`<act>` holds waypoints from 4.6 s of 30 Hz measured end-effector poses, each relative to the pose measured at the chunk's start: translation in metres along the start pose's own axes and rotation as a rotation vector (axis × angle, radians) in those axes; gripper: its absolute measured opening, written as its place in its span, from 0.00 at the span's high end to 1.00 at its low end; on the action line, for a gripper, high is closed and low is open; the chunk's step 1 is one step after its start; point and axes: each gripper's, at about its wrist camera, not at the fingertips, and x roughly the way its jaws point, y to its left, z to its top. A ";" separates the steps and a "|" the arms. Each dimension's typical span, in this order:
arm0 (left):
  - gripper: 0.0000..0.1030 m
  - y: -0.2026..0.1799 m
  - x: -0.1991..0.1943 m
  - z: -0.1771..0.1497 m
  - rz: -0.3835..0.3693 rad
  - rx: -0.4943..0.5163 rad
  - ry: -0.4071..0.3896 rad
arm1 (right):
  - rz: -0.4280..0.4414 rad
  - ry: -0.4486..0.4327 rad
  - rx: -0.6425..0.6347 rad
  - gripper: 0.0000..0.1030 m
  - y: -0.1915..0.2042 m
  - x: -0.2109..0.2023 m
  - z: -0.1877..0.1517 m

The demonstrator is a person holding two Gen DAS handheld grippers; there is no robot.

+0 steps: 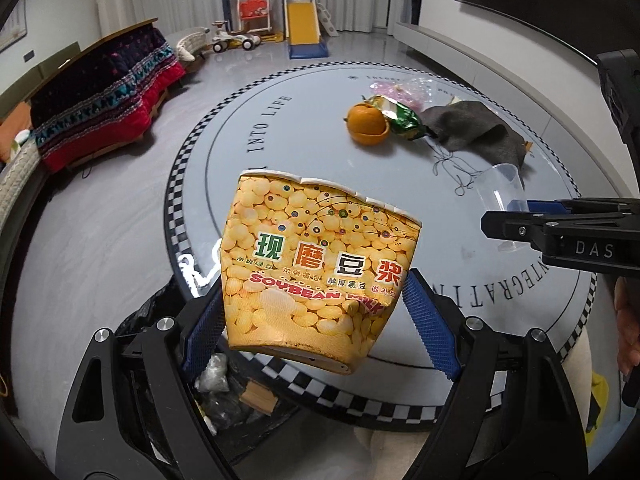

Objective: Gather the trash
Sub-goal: 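Carry the snack cup and clear cup over the trash bin and release both, then return to the table, grasp the orange peel with the left tool while the right grasps the green wrapper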

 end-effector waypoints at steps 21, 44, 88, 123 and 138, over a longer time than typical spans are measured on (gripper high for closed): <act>0.21 0.111 -0.034 -0.064 0.138 -0.246 -0.012 | 0.096 0.113 -0.249 0.47 0.122 0.037 -0.025; 0.19 0.167 -0.040 -0.104 0.198 -0.354 0.017 | 0.061 0.193 -0.571 0.82 0.215 0.071 -0.066; 0.05 0.125 0.014 -0.005 0.161 -0.301 0.084 | 0.117 0.104 -0.414 0.67 0.128 0.055 0.024; 0.05 -0.046 0.181 0.153 -0.082 -0.025 0.138 | 0.036 0.064 -0.023 0.56 -0.107 0.119 0.177; 0.06 -0.055 0.233 0.177 -0.075 0.034 0.154 | 0.162 0.124 0.072 0.49 -0.125 0.170 0.193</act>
